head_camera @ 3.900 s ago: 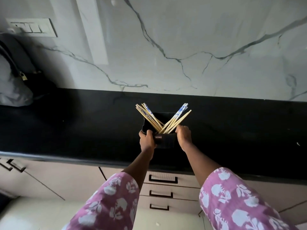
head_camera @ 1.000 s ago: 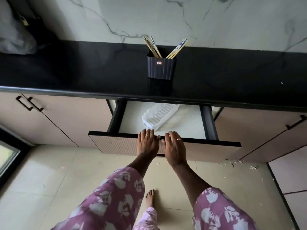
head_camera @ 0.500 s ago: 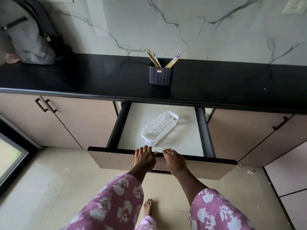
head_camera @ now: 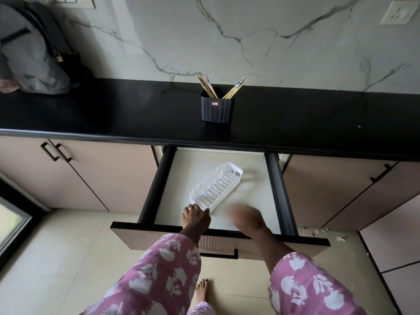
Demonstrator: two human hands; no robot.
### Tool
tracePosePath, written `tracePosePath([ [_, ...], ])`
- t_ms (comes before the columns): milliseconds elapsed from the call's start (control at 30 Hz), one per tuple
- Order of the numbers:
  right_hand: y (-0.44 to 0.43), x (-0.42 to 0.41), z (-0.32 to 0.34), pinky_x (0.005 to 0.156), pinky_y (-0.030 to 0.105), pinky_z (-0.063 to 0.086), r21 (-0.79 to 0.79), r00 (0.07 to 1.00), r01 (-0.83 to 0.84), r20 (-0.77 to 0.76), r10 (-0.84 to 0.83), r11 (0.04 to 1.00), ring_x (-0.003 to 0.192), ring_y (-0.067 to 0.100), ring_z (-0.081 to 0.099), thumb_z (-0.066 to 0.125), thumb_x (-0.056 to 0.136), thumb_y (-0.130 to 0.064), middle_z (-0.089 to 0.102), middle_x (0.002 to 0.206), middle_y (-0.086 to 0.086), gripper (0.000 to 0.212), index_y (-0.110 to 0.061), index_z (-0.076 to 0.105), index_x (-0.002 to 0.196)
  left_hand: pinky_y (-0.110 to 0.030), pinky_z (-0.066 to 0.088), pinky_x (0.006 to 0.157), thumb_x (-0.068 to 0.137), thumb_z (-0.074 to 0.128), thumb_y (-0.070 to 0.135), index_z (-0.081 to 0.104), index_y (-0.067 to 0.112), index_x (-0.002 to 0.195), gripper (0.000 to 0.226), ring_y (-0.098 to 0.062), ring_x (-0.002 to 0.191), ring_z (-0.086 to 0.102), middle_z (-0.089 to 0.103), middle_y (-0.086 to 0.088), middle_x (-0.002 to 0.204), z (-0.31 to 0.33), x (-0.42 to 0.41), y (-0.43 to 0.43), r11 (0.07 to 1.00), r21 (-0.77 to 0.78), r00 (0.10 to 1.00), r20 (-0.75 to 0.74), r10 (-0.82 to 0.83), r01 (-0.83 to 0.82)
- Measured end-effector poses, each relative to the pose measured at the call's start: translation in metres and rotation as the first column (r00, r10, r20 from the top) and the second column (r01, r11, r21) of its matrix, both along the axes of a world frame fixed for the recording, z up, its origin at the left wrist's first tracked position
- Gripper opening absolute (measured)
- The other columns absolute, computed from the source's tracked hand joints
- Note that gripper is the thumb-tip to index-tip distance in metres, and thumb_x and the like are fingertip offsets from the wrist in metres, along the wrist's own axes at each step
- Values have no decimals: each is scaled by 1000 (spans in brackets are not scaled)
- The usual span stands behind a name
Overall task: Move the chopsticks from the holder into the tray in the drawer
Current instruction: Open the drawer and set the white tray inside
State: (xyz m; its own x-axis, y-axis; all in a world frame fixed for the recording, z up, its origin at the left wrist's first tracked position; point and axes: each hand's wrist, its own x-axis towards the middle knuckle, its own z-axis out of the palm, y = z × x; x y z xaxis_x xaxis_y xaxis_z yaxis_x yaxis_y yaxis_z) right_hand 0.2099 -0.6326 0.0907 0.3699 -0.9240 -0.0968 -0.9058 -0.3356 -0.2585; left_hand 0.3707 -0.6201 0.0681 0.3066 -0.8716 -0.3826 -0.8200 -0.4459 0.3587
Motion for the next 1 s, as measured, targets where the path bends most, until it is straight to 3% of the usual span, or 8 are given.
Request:
tracePosePath([
  [200, -61, -3, -10, 82, 32, 48, 32, 972, 237, -10, -237, 971, 111, 28, 58, 42, 98, -37, 64, 119, 7, 34, -12, 60, 113, -34, 29, 111, 96, 33, 42, 32, -1, 140, 62, -28, 134, 35, 37, -14, 144, -19, 7, -44, 935, 262, 951, -131, 280, -239],
  [367, -124, 3, -19, 78, 34, 48, 116, 906, 416, 32, -422, 902, 108, 32, 58, 46, 97, -33, 65, 114, 15, 33, -7, 60, 110, -37, 42, 102, 92, 46, 38, 35, -1, 134, 59, -31, 122, 49, 48, -16, 133, -31, 13, -81, 816, 357, 764, -315, 564, -455],
  [500, -172, 10, -25, 86, 40, 48, 187, 877, 459, 58, -476, 868, 116, 34, 52, 48, 96, -22, 58, 124, 17, 32, -4, 50, 122, -32, 47, 89, 91, 49, 23, 38, -4, 131, 49, -31, 113, 56, 54, -18, 126, -42, 20, -103, 803, 380, 731, -353, 584, -459],
  [567, -192, 13, -30, 88, 42, 47, 232, 861, 477, 68, -503, 848, 120, 35, 47, 48, 96, -17, 52, 129, 18, 34, -1, 44, 125, -32, 48, 82, 90, 42, 10, 42, -5, 127, 41, -31, 109, 58, 55, -18, 123, -50, 25, -109, 816, 377, 760, -328, 561, -439],
  [633, -207, 17, -36, 89, 43, 46, 281, 837, 505, 73, -542, 816, 121, 36, 45, 46, 96, -13, 47, 132, 19, 35, 1, 40, 127, -34, 49, 84, 89, 37, 3, 45, -7, 124, 37, -32, 108, 58, 54, -19, 123, -57, 29, -113, 823, 368, 790, -284, 543, -433],
  [733, -216, 20, -48, 90, 41, 46, 331, 796, 536, 109, -595, 777, 118, 37, 48, 43, 96, -9, 54, 126, 22, 28, 3, 48, 122, -37, 51, 83, 88, 36, 1, 49, -6, 118, 34, -34, 103, 60, 58, -21, 117, -63, 33, -115, 805, 341, 756, -298, 582, -485],
  [867, -216, 19, -56, 89, 35, 42, 431, 618, 632, 221, -754, 644, 113, 37, 51, 31, 97, -8, 55, 122, 23, 34, 0, 58, 117, -36, 50, 83, 87, 34, -1, 52, -6, 115, 34, -35, 105, 58, 58, -21, 116, -62, 40, -121, 813, 286, 773, -268, 575, -507],
  [1000, -200, 14, -54, 80, 34, 45, 376, 517, 718, 275, -811, 586, 102, 38, 56, 32, 90, 4, 59, 112, 27, 35, 5, 63, 106, -34, 47, 77, 84, 34, -1, 52, -5, 113, 34, -36, 104, 56, 57, -22, 116, -55, 48, -130, 845, 242, 804, -269, 531, -477],
])
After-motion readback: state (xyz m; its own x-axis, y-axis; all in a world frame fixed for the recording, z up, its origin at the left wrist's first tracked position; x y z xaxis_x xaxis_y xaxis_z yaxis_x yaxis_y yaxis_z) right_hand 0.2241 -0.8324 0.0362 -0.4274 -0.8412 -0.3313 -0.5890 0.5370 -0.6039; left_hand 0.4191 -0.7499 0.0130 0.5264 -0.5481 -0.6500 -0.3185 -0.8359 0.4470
